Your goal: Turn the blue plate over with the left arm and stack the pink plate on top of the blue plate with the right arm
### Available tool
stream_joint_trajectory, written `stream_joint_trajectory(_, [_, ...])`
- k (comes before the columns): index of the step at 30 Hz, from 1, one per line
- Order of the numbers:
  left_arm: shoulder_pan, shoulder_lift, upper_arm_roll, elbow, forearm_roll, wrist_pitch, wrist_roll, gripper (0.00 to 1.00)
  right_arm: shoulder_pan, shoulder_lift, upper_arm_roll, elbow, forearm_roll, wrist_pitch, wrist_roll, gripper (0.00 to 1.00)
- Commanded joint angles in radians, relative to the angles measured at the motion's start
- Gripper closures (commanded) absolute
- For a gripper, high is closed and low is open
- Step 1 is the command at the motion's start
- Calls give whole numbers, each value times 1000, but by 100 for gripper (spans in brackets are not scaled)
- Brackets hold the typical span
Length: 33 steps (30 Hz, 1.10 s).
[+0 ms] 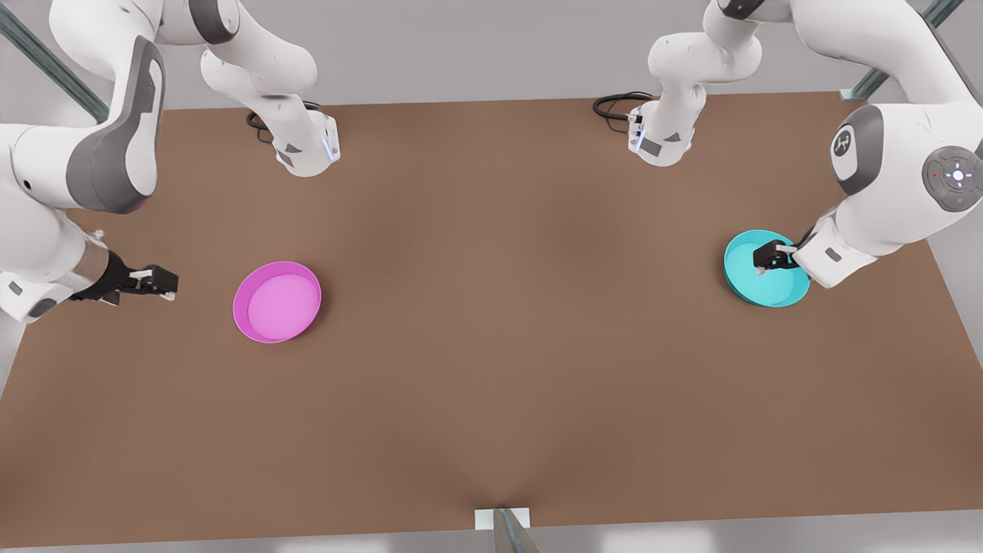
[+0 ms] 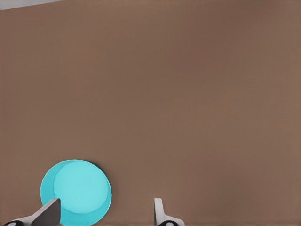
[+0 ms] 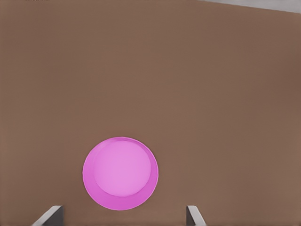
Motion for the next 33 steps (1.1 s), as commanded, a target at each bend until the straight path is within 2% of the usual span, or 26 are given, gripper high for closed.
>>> stream_joint_trajectory(1, [-2,1,0,0,1,-1,1,0,0,0,0,0,0,0,0,0])
stream_joint_trajectory(3, [5,21,23,-3,-24,-7,6,0,-4,3,-3,20,0,0,2,0])
stream_joint_trajectory(5, [9,28,231,-100,-281,-4,167,0,-4,8,-3,20,0,0,0,0])
stream_joint_trajectory(6, [9,38,310,-147,-340,2,267,0,-4,9,-3,21,0,2,0,0])
stream_joint_trajectory(8, [14,97,435,-198,-418,1,478,0,-3,11,-3,20,2,2,0,0])
stream_joint_trajectory(10, [38,175,514,-229,-507,2,639,0,-3,15,-3,21,9,-3,-2,0])
stream_joint_trajectory(14, [147,233,517,-360,-570,104,911,0,-1,15,-2,18,12,-9,-3,0])
stream_joint_trajectory(18, [253,331,517,-367,-613,142,1095,0,-4,43,-6,61,43,2,0,0])
stream_joint_trajectory(21, [264,351,518,-367,-613,185,1126,0,-6,43,-11,60,49,2,3,0])
stream_joint_trajectory(27, [268,380,531,-425,-607,398,1175,0,-4,44,-11,61,54,15,2,0])
stream_joint_trajectory(33, [268,423,548,-442,-605,403,1175,0,-4,43,-11,64,52,17,0,0])
